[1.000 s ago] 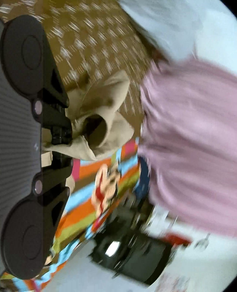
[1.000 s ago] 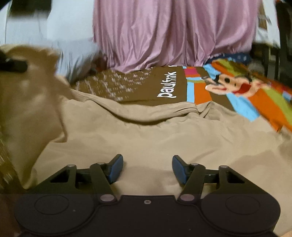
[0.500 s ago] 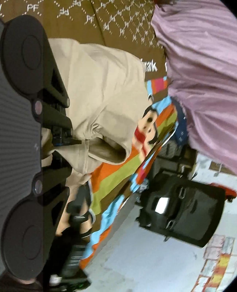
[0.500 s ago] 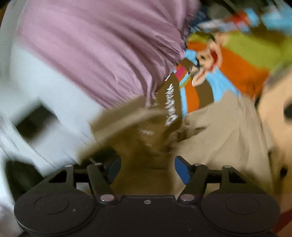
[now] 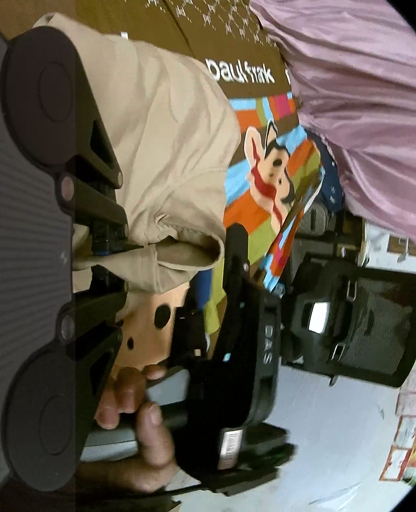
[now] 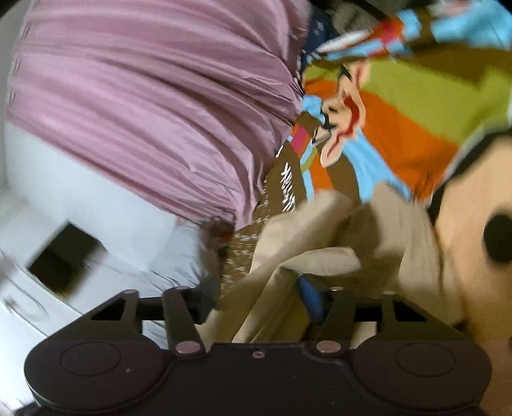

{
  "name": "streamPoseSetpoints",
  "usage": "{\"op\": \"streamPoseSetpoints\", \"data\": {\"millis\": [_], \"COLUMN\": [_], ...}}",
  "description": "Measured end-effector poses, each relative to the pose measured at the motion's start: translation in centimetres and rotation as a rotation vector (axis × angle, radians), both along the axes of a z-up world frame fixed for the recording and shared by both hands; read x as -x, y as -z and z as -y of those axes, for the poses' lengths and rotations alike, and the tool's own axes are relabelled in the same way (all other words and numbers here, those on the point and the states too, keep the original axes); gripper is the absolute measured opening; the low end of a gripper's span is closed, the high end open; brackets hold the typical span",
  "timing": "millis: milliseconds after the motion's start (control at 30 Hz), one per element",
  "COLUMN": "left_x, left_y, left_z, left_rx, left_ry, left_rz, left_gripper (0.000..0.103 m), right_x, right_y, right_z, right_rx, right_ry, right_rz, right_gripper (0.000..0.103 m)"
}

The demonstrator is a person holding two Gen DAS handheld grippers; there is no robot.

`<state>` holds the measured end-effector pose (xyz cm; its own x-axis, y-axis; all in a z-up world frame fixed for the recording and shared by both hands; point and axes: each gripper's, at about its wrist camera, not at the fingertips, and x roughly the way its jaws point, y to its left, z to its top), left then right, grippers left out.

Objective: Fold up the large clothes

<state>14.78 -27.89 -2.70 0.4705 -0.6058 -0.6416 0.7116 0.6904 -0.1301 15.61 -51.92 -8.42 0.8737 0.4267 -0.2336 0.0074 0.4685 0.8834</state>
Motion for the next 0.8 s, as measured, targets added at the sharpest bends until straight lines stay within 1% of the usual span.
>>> {"op": "streamPoseSetpoints", "data": {"millis": [33, 100, 167, 200, 267, 300, 367, 433, 500, 533, 567, 600, 633, 667, 700, 733, 767, 800], "left_x": [0.1, 0.1, 0.7, 1.0, 1.5, 1.7, 1.8, 1.6, 1.3, 1.3, 1.5, 1.7, 2.0, 2.4, 2.7, 3.0, 3.1, 3.2], "left_y": [0.5, 2.2, 3.9, 4.7, 5.9, 6.2, 6.0, 5.4, 4.4, 3.9, 3.3, 2.8, 2.3, 1.7, 1.0, 0.4, -0.3, -1.0], "left_z": [0.5, 1.4, 2.3, 2.7, 3.1, 3.2, 3.1, 2.7, 1.9, 1.5, 0.9, 0.4, -0.2, -0.9, -1.5, -2.1, -2.8, -3.5], "left_rx": [-0.008, -0.034, -0.088, -0.117, -0.155, -0.168, -0.173, -0.153, -0.122, -0.109, -0.097, -0.084, -0.071, -0.056, -0.043, -0.031, -0.017, -0.003], "left_ry": [0.008, 0.016, 0.034, 0.048, 0.07, 0.075, 0.078, 0.082, 0.096, 0.107, 0.114, 0.117, 0.116, 0.112, 0.107, 0.099, 0.086, 0.064], "left_rz": [-0.005, -0.027, -0.008, 0.009, 0.037, 0.045, 0.041, 0.012, -0.011, -0.021, -0.031, -0.032, -0.024, -0.01, 0.004, 0.015, 0.023, 0.032], "left_gripper": [0.001, 0.001, 0.001, 0.001, 0.002, 0.003, 0.005, 0.012, 0.022, 0.024, 0.031, 0.041, 0.046, 0.055, 0.06, 0.062, 0.066, 0.073], "right_x": [0.2, 0.5, 0.9, 1.2, 1.5, 1.8, 2.2, 2.3, 2.1, 2.1, 1.9, 1.8, 1.8, 1.4, 1.4, 1.3, 1.3, 1.3], "right_y": [-0.6, -0.9, -0.6, -0.2, 1.1, 1.8, 3.1, 4.0, 4.4, 4.4, 4.3, 4.1, 4.0, 3.8, 3.8, 3.7, 3.7, 3.6], "right_z": [0.2, 0.5, 0.5, 0.5, 0.3, 0.3, 0.1, -0.1, -0.2, -0.4, -0.7, -1.0, -1.2, -1.3, -1.4, -1.4, -1.4, -1.4], "right_rx": [0.05, 0.134, 0.251, 0.303, 0.374, 0.394, 0.438, 0.449, 0.444, 0.457, 0.477, 0.496, 0.515, 0.526, 0.529, 0.527, 0.528, 0.531], "right_ry": [0.003, 0.017, 0.029, 0.03, 0.031, 0.034, 0.039, 0.04, 0.042, 0.04, 0.036, 0.034, 0.032, 0.032, 0.034, 0.036, 0.038, 0.04], "right_rz": [-0.003, -0.019, -0.054, -0.076, -0.118, -0.138, -0.171, -0.181, -0.185, -0.184, -0.182, -0.18, -0.18, -0.182, -0.183, -0.185, -0.187, -0.188], "right_gripper": [0.046, 0.028, 0.019, 0.017, 0.012, 0.009, 0.007, 0.006, 0.006, 0.006, 0.006, 0.006, 0.006, 0.006, 0.006, 0.006, 0.006, 0.006]}}
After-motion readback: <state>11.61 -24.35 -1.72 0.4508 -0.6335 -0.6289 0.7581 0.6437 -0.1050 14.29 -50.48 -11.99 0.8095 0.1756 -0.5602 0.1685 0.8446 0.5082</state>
